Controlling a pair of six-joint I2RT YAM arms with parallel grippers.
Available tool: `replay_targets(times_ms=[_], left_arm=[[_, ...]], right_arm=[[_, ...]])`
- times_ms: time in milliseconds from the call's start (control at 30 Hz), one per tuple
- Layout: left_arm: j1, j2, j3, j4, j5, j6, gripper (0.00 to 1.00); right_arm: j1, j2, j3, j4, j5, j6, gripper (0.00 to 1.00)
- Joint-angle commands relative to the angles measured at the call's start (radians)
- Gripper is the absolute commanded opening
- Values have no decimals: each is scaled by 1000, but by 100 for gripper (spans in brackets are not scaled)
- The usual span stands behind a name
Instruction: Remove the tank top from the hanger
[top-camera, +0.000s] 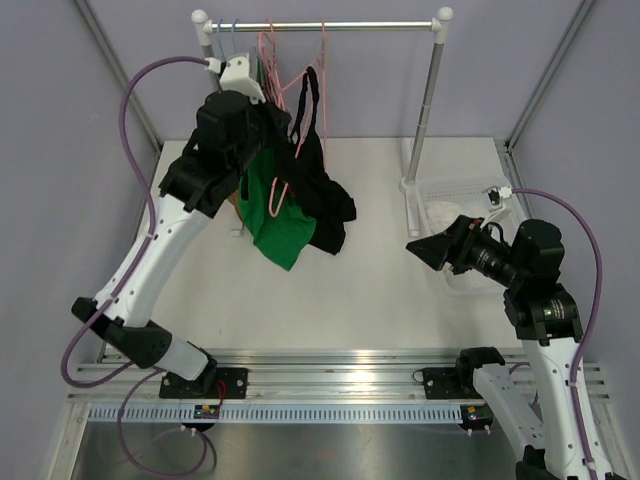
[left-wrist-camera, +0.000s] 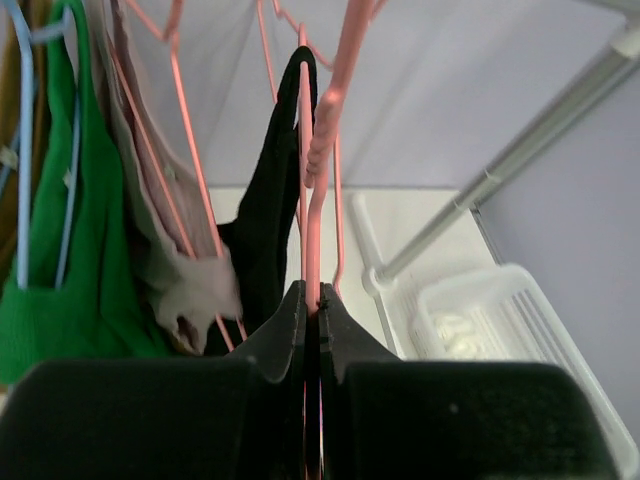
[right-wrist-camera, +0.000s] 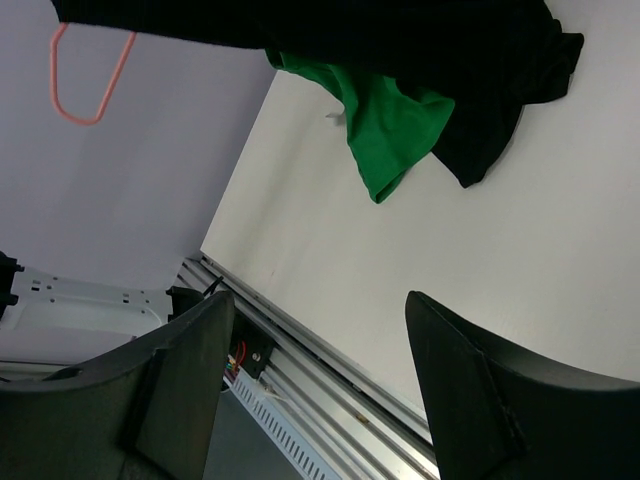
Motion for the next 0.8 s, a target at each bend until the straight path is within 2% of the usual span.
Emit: replay_targets(times_ms=[0, 233, 333, 433, 567, 633, 667, 767], left_arm=[[-20, -174, -89, 73, 37, -89, 0], [-56, -521, -444, 44, 34, -186, 0], [-63, -666, -540, -20, 51, -188, 0], [-63, -775, -568, -120, 142, -160, 0], [-63, -869, -653, -192, 438, -125, 0], [-63, -901, -689, -209, 523, -115, 0], [-64, -927, -710, -233, 570, -111, 0], [-63, -985, -822, -225, 630, -131, 0]], right_arm=[[1, 14, 72, -22, 3, -67, 77], [1, 73, 123, -34, -37, -97, 77], [1, 101, 126, -23, -72, -98, 77], [1, 119, 100, 41, -138, -59, 77], [14, 139, 72, 118, -183, 9, 75], [43, 149, 64, 138, -160, 9, 75], [76, 152, 61, 141, -146, 0, 77], [292, 179, 60, 155, 19, -46, 80]])
